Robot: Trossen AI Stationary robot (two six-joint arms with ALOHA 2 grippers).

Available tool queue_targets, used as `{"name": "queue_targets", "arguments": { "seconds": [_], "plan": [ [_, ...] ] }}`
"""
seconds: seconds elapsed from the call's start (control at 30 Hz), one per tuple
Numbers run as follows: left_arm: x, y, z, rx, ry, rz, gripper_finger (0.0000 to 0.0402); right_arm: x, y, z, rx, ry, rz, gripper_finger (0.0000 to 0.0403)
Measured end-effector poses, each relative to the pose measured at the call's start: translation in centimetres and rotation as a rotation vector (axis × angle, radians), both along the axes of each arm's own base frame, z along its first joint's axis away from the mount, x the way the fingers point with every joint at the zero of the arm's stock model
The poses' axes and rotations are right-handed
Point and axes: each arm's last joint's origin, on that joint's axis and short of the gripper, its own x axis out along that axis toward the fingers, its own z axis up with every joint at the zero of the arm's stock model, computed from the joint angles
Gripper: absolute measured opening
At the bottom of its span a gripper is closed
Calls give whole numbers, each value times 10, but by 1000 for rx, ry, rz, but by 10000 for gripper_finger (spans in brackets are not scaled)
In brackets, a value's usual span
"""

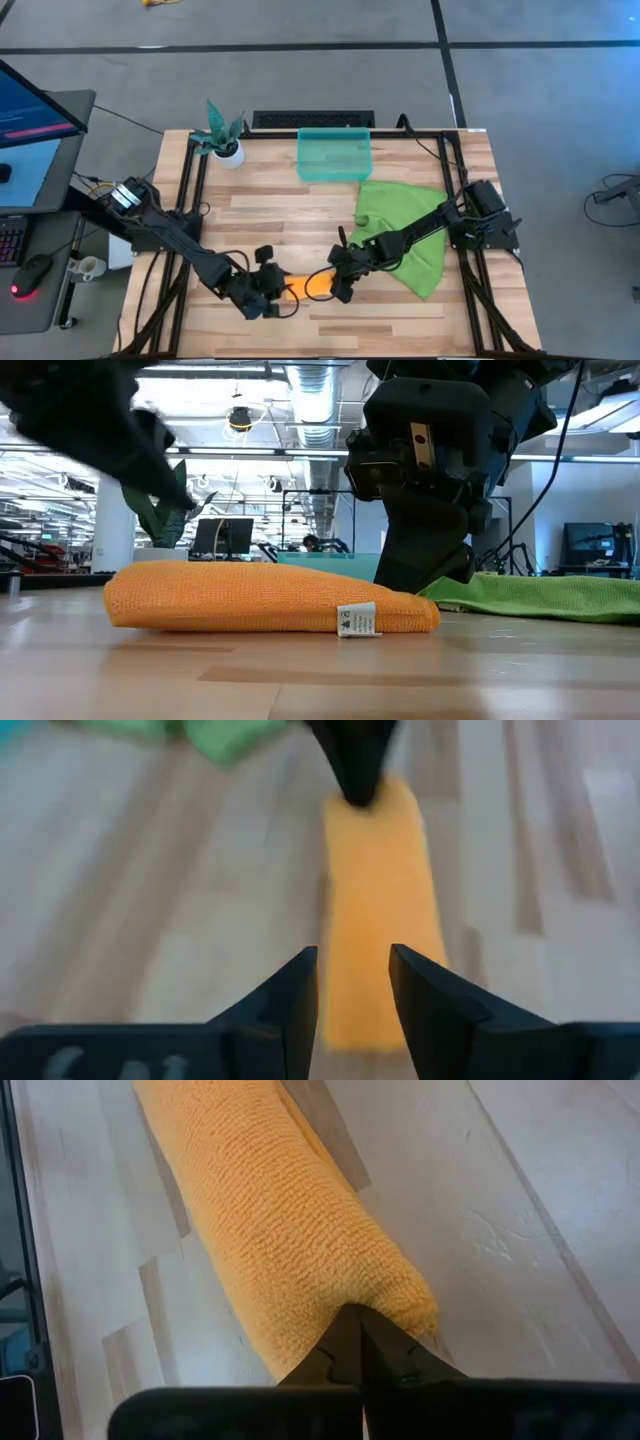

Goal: Roll microfiber towels into tight, uniform cylinder then place into a basket
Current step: Roll the orange towel

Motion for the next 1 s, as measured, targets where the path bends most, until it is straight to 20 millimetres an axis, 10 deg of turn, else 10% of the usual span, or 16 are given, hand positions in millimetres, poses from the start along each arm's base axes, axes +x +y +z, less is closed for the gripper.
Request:
{"name": "queue_targets", "arguments": {
  "seconds": [0.53,1.0],
  "plan": [
    [31,-7,-52,27,-17,-50,8,0,0,0,1,-1,0,11],
    [30,-6,-70,-5,62,-15,2,0,0,0,2,-2,0,12]
  ]
}}
